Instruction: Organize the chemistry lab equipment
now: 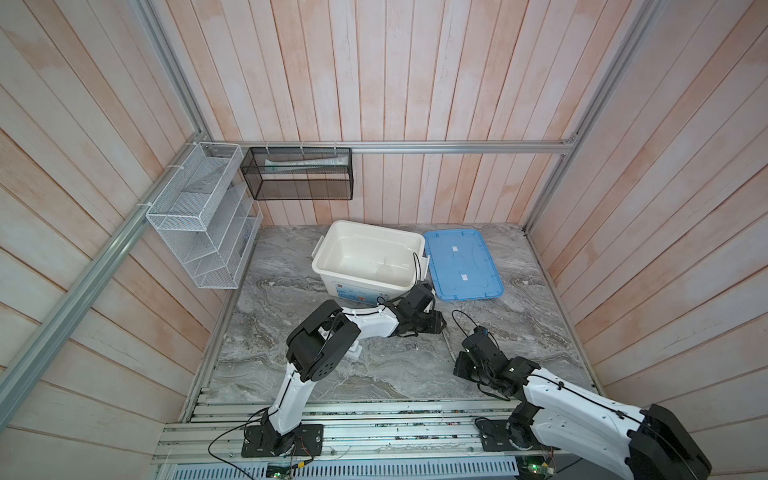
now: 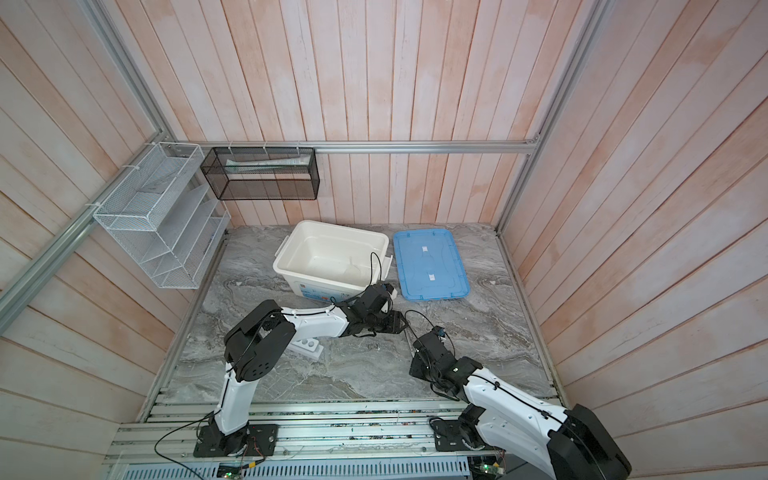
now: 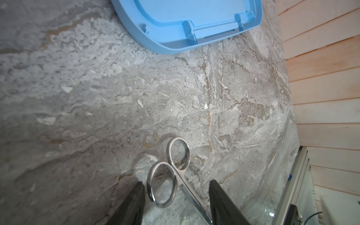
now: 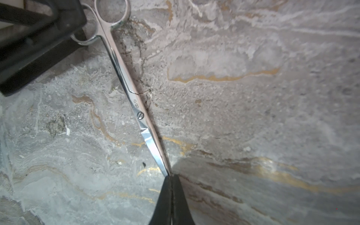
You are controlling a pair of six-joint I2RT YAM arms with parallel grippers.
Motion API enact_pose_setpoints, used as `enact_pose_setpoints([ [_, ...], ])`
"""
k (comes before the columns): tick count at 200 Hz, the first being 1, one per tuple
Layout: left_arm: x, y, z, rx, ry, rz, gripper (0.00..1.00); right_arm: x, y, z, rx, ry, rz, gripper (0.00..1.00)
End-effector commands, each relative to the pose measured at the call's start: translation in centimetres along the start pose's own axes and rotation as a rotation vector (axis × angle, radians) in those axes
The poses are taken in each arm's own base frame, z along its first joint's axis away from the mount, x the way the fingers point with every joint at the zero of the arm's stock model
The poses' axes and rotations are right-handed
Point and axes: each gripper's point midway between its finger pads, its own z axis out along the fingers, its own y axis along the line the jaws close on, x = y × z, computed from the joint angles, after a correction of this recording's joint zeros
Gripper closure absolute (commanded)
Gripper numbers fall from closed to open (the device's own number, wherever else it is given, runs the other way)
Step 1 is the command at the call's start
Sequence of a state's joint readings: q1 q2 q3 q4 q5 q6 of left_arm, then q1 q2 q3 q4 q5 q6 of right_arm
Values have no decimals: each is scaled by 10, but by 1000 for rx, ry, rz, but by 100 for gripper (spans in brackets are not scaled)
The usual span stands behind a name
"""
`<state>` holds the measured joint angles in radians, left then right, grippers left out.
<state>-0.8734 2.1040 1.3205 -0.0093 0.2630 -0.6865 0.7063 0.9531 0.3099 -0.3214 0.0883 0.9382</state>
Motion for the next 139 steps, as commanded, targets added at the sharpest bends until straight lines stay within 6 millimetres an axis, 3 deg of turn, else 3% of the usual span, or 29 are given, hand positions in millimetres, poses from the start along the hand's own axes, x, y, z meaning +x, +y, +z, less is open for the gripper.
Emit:
enact_pose_setpoints([
  [1, 4, 9, 7, -9, 29, -33, 45, 13, -18, 3, 63, 36, -22, 95],
  [139, -5, 10, 16, 14, 14, -65, 52, 21, -23, 8, 68, 64, -23, 95],
])
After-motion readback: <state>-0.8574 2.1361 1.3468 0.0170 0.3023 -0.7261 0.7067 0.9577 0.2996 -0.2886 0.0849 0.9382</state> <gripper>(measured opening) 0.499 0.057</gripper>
